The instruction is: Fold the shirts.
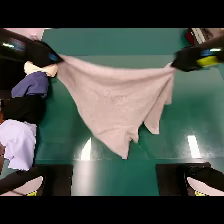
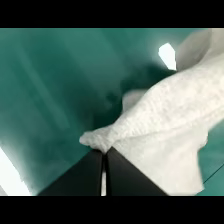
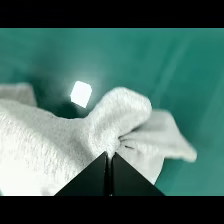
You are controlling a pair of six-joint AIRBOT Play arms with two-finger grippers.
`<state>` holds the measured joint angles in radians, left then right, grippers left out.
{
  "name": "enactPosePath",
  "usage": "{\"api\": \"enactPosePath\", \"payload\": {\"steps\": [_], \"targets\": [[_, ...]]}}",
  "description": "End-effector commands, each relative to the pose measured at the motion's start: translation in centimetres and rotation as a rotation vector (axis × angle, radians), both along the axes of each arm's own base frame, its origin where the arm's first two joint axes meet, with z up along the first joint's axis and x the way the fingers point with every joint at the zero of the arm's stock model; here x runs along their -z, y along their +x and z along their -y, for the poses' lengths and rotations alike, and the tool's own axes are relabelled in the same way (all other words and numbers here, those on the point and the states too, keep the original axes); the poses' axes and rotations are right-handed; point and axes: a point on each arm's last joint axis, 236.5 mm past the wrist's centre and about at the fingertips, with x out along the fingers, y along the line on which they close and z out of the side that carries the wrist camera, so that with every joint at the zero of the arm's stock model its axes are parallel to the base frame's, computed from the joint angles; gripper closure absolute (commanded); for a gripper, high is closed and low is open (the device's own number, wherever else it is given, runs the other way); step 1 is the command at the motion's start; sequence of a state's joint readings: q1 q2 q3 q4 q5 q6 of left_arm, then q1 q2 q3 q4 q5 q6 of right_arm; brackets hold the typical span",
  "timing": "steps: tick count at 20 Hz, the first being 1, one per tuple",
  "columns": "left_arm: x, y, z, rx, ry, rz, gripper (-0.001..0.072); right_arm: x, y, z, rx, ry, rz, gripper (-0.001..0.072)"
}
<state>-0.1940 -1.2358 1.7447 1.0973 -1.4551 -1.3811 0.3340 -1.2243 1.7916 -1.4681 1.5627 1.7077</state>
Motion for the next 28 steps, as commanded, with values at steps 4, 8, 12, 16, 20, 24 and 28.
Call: {"api": "enactPosePath", "payload": {"steps": [4,8,12,16,20,24,28], "targets": [[18.6,7.9,0.9,-0.036,0.081,-0.317,0.0683,14.1,8.7,-1.9,-0.027,-0.090,-0.193,0.0698],[20.2,10.5,0.1,-0.111,0.080,-0.293,0.0268,17.9,11.7,-0.8,0.020,-0.087,-0.210,0.0693],[19.1,9.5,-4.6,-0.174,0.080,-0.389,0.0269,16.8,12.1,2.4,0.083,-0.079,-0.205,0.0147],[19.6,5.6,-7.1,-0.164,0.101,-0.492,0.0339,12.6,10.3,5.8,0.141,-0.062,-0.185,0.0152],[22.4,0.1,-4.7,-0.183,-0.033,-0.532,0.0339,8.9,7.4,7.4,0.128,-0.077,-0.166,0.0153],[27.3,-6.4,-1.9,-0.233,-0.171,-0.681,0.0339,6.0,5.8,7.3,0.122,-0.068,-0.113,0.0153],[30.3,-9.3,2.3,-0.165,-0.118,-0.670,0.0339,5.1,5.0,6.8,0.109,-0.045,-0.106,0.0153]]}}
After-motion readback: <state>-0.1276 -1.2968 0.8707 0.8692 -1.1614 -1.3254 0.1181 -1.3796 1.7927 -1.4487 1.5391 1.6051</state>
